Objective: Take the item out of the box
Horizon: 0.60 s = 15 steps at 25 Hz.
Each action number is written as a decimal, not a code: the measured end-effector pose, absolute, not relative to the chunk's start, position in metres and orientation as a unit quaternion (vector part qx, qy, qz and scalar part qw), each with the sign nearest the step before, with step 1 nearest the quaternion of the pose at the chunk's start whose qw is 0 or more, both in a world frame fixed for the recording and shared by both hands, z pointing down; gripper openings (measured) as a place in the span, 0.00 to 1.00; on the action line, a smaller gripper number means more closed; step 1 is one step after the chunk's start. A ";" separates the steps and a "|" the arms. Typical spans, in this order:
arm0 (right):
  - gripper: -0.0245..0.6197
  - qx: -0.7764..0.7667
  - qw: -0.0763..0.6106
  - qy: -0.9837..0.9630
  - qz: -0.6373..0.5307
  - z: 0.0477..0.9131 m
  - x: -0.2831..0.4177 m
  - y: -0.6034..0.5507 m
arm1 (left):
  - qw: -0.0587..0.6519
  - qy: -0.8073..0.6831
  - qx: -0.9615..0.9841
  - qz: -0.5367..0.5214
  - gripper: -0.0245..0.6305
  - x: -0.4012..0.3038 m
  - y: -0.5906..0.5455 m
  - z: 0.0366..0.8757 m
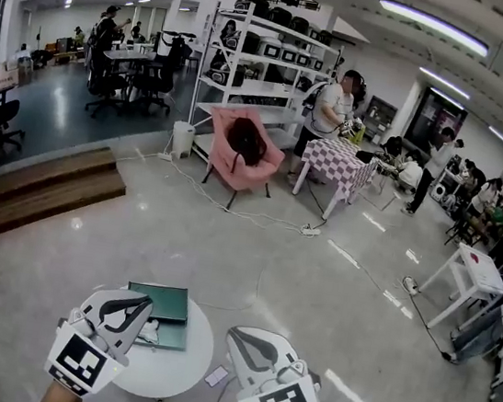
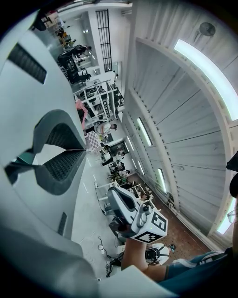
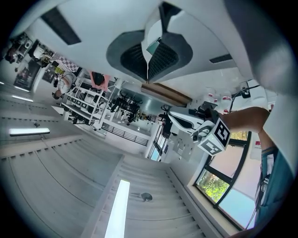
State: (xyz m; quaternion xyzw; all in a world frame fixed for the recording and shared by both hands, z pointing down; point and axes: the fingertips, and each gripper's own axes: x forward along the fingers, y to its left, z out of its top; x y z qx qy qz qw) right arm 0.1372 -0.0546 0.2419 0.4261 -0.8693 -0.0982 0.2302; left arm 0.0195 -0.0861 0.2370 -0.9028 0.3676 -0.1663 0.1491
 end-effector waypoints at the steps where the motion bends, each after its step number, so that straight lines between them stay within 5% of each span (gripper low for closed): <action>1: 0.10 0.429 0.231 -0.868 -0.096 0.243 0.129 -0.065 | 0.149 0.364 -0.904 -0.165 0.07 0.012 -0.097 0.238; 15: 0.10 0.404 0.239 -0.878 -0.095 0.253 0.038 -0.167 | 0.140 0.381 -0.900 -0.157 0.07 -0.075 -0.194 0.245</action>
